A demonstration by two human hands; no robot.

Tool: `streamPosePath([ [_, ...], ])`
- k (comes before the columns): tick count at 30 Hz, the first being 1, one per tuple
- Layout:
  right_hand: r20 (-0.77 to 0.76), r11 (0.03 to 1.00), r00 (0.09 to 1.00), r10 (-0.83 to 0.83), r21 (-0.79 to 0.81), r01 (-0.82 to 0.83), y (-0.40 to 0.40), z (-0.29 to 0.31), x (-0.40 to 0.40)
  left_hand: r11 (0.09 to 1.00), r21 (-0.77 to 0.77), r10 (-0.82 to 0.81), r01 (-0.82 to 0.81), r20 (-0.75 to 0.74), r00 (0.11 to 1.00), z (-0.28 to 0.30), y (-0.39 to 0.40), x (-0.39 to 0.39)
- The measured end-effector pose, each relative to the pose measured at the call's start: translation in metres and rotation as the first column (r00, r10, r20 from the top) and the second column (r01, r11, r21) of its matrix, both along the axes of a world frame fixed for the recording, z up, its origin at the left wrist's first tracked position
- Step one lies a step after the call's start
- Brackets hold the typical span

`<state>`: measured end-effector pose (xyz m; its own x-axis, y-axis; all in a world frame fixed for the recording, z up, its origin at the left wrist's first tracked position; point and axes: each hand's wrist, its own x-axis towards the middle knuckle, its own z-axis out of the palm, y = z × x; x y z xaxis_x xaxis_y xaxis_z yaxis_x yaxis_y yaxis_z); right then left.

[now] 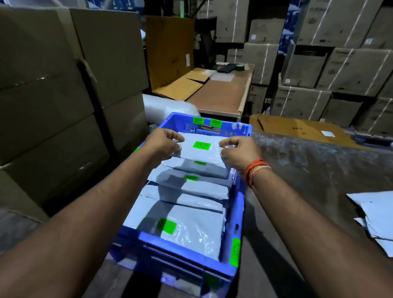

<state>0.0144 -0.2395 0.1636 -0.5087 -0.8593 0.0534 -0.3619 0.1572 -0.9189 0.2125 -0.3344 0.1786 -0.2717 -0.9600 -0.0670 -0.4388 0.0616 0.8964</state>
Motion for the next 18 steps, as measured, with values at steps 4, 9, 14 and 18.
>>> streamPosePath([
  [4, -0.051, 0.991, 0.995, -0.083, 0.104, 0.088, -0.036, 0.001, 0.015, 1.0, -0.018, -0.02, 0.022, 0.083, 0.996, -0.016, -0.055, -0.003],
  [9, -0.067, 0.965, 0.978, -0.2, 0.16, 0.208, -0.08, -0.017, 0.013, 0.999, -0.033, -0.026, 0.033, 0.179, 0.983, -0.031, -0.106, -0.022],
  [14, -0.134, 0.939, 0.967, -0.216, 0.245, 0.244, -0.11, -0.026, 0.009, 0.996, -0.06, -0.048, 0.067, 0.283, 0.958, -0.047, -0.135, -0.041],
  [18, -0.003, 0.925, 0.984, -0.18, 0.338, 0.171, -0.125, -0.036, -0.004, 0.996, -0.048, -0.055, 0.074, 0.323, 0.945, -0.064, -0.15, -0.054],
])
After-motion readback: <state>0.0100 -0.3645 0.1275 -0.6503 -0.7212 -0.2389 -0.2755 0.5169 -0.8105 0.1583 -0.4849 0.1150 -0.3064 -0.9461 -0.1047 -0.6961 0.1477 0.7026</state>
